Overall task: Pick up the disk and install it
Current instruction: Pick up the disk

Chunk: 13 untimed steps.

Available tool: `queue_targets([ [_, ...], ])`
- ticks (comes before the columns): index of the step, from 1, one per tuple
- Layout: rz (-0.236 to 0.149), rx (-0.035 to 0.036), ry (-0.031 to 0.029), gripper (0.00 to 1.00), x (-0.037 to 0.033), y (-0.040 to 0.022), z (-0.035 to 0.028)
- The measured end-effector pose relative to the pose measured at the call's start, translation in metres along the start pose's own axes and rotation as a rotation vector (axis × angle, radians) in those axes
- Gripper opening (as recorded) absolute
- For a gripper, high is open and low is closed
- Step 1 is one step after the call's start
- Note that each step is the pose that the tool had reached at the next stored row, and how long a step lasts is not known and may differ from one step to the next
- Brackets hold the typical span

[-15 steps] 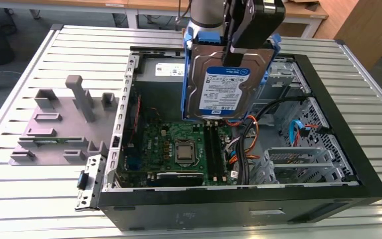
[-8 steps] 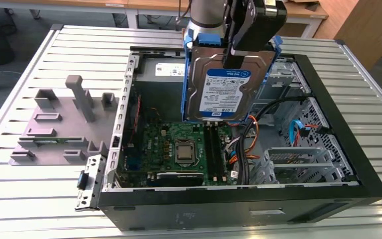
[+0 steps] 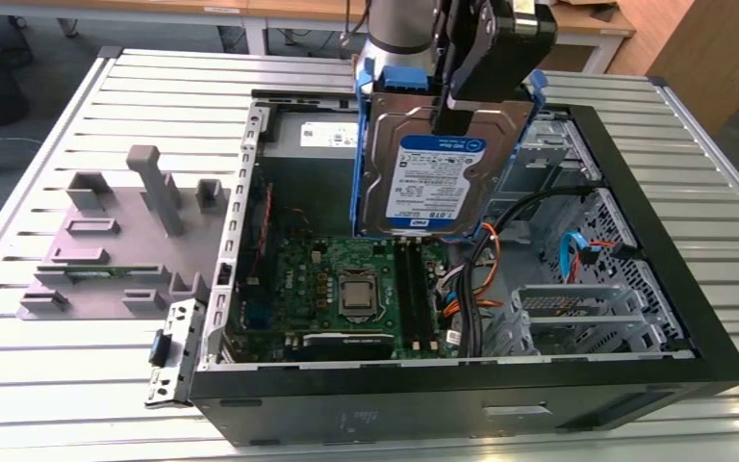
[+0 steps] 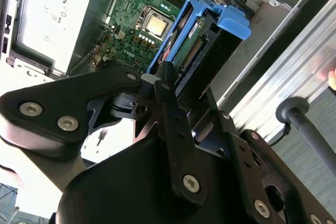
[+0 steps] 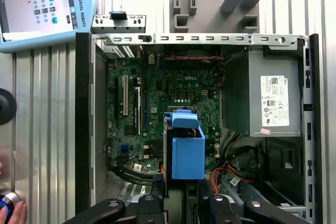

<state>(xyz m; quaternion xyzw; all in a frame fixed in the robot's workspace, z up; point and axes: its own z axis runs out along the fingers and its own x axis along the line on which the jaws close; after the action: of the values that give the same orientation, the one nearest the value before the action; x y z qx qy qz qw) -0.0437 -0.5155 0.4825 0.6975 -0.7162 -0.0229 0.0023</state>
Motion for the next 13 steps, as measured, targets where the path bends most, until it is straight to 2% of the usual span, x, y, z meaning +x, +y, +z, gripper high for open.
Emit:
queue_targets([
  [13, 0.000, 0.0000, 0.0001, 0.35, 0.0049, -0.0002, -0.0002],
])
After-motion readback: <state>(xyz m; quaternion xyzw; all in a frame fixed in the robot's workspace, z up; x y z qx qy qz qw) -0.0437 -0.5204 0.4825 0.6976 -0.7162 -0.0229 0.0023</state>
